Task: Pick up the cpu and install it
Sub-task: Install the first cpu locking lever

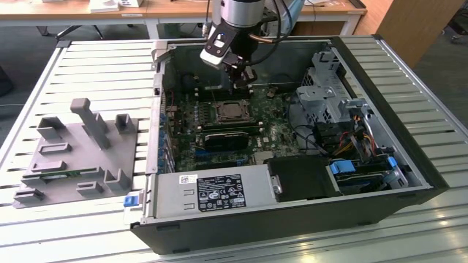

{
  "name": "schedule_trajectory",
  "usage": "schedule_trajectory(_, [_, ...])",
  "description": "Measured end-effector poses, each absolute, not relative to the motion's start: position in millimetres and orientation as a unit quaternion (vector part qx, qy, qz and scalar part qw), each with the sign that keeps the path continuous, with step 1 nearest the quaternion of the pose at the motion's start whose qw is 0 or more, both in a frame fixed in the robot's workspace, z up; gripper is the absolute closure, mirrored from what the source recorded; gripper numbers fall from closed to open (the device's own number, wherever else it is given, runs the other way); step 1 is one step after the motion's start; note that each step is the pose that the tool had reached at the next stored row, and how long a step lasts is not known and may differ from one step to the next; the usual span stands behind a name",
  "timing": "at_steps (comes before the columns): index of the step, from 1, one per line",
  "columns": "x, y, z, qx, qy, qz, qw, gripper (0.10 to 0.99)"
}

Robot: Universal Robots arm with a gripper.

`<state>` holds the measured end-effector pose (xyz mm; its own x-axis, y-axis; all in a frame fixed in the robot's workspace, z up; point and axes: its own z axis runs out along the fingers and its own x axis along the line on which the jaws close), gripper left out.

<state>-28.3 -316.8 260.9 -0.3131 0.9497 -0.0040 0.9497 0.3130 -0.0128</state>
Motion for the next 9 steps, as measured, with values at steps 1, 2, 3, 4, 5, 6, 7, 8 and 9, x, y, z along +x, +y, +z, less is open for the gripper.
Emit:
schedule_trajectory(1, [-28.3, -316.8, 260.9, -0.584, -0.812, 0.006, 0.002, 0.980])
schedule_trajectory(2, [-28.3, -316.8, 260.9, -0.582, -0.813, 0.006, 0.002, 0.980])
schedule_trajectory(3, [-28.3, -316.8, 260.9, -0.581, -0.814, 0.006, 0.002, 0.980])
schedule_trajectory(4, [-28.3, -316.8, 260.9, -0.579, -0.815, 0.006, 0.002, 0.980])
schedule_trajectory(5, [-28.3, -316.8, 260.9, -0.577, -0.816, 0.006, 0.002, 0.980])
schedule_trajectory(6, [-28.3, -316.8, 260.9, -0.576, -0.818, 0.006, 0.002, 0.980])
schedule_trajectory(7, [-28.3, -316.8, 260.9, -0.574, -0.819, 0.006, 0.002, 0.980])
schedule_trajectory(8, [-28.3, -316.8, 260.9, -0.573, -0.820, 0.006, 0.002, 0.980])
schedule_trajectory(9, [-28.3, -316.8, 260.9, -0.571, -0.821, 0.006, 0.002, 0.980])
